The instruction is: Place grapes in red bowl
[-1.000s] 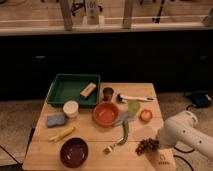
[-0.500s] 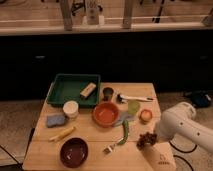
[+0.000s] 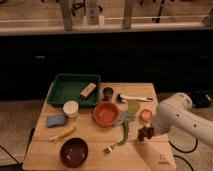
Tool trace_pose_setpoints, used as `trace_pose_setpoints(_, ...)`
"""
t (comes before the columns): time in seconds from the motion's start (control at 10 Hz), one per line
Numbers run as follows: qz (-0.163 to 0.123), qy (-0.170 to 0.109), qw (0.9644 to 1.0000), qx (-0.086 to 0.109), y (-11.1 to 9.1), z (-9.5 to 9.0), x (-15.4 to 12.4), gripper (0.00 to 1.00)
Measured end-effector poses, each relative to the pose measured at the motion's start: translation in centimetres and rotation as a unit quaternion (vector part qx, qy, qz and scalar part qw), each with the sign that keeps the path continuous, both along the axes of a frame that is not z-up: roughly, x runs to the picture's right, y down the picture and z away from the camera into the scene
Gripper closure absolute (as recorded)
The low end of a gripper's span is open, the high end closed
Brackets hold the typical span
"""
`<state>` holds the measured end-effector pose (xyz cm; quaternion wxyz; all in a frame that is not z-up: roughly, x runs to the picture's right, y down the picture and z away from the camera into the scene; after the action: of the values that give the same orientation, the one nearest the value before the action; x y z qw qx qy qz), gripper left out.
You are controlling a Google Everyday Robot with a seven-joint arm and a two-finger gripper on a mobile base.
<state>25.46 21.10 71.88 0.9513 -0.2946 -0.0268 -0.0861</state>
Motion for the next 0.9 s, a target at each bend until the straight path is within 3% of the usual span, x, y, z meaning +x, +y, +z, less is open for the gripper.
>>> trace_pose_setpoints(0.2,-0.010,-0.002,0.9999,0.005,-2.2,-0.3,-1.2,1.00)
trace_pose_setpoints(0.9,-0.029,-0.013,0.9993,0.020,-5.9,0.4,-4.5,1.00)
